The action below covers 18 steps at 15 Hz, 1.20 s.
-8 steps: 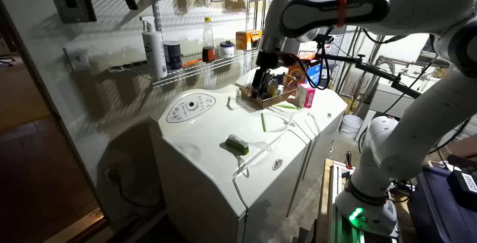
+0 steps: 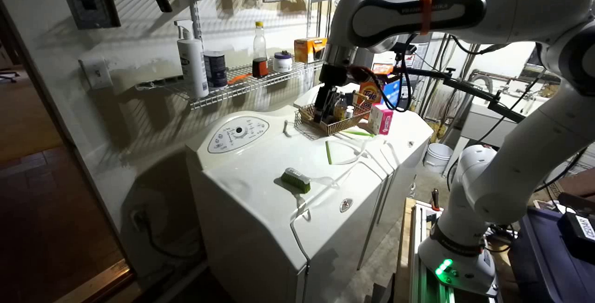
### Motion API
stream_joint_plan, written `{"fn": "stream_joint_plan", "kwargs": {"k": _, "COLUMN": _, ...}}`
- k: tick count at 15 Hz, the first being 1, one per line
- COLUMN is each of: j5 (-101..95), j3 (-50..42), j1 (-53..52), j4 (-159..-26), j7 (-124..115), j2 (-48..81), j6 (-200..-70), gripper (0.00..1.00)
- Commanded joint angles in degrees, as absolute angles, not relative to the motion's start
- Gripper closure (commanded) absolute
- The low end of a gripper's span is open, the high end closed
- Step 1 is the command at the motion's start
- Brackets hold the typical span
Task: Use the brush to sweep the top of the washer
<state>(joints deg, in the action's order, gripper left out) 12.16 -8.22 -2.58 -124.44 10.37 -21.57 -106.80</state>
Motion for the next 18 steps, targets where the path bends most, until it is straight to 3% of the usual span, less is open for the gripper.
{"fn": "stream_joint_plan", "kwargs": {"k": 1, "j5": 9.94, "j3": -5.31, "j1": -0.85, "j4": -125.63, "j7": 7.27, "j2": -19.96, "j6": -106.42, "gripper": 0.0}}
{"fn": "stream_joint_plan", "kwargs": {"k": 8, "j5": 2.89, "j3": -0.2, "j1": 0.25, "j4": -133.73, "j7": -4.24, "j2": -15.66, "j6": -111.09, "gripper": 0.0}}
{"fn": "stream_joint_plan", "kwargs": {"k": 18, "j5": -3.37, "j3": 0.36, "j1": 0.61, "j4": -140.97, "j7": -9.65, "j2": -8.2, "j6": -123.61, "gripper": 0.0}}
